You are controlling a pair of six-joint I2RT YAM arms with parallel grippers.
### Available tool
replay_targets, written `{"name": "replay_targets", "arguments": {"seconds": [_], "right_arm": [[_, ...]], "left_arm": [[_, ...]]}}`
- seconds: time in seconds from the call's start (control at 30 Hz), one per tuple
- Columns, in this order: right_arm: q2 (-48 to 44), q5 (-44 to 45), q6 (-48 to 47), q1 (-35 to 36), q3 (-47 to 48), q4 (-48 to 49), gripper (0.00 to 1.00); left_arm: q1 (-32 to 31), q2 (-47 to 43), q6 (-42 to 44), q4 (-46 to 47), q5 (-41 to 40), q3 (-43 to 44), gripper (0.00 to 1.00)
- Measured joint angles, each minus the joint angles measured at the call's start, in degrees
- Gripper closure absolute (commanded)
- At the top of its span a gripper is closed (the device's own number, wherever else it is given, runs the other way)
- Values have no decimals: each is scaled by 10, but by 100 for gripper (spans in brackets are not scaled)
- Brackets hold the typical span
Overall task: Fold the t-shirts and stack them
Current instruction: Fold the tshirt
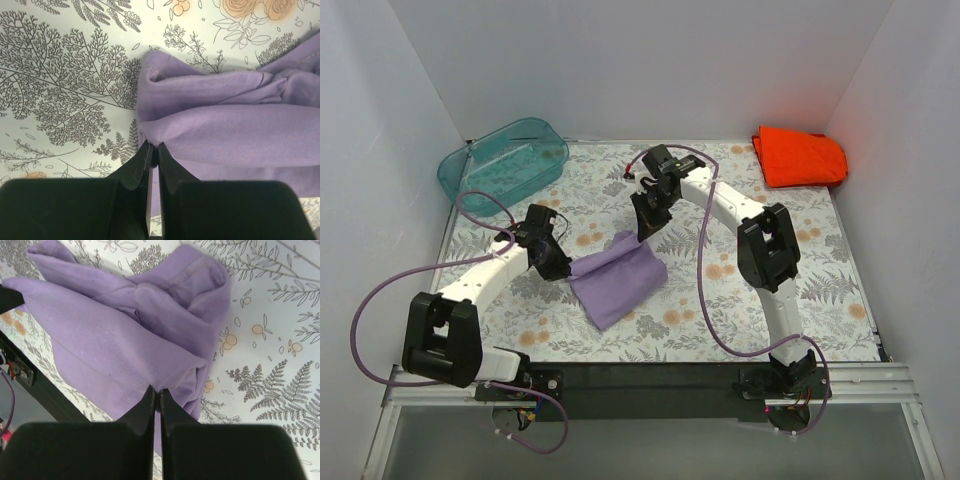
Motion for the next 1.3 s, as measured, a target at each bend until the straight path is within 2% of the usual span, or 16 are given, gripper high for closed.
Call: {"name": "replay_targets", "arguments": {"seconds": [0.27, 0.6, 0.67, 0.7, 0.73, 0.8, 0.83, 0.93, 1.07, 1.13, 1.3], "right_arm": [[0, 8, 5, -7, -3, 37, 99], [-16, 14, 18, -14, -57, 76, 99], [-18, 16, 21, -15, -62, 83, 88], [-19, 17, 25, -15, -65, 86, 75], [-20, 19, 30, -16, -66, 87, 70], [-23, 28, 32, -16, -67, 92, 65], [-26, 33, 34, -16, -68, 95, 63], [-48, 47, 40, -18, -87, 108, 61], [-124, 47, 62, -20, -168, 163, 60], [-173, 31, 78, -22, -225, 213, 58], [-240, -58, 125, -23, -328, 344, 57]], "left_arm": [[0, 10, 6, 24, -11, 7, 100], [0, 10, 18, 55, -15, 7, 100], [0, 10, 21, 66, -17, 5, 93], [0, 10, 24, 71, -18, 4, 84], [0, 10, 26, 73, -19, 3, 77], [1, 10, 30, 76, -25, 2, 63], [2, 10, 32, 78, -28, 1, 51], [3, 3, 41, 80, -35, 1, 38], [2, -35, 50, 80, -34, -1, 39], [2, -66, 52, 85, -31, -7, 43], [-9, -134, 58, 110, 9, -45, 64]]}}
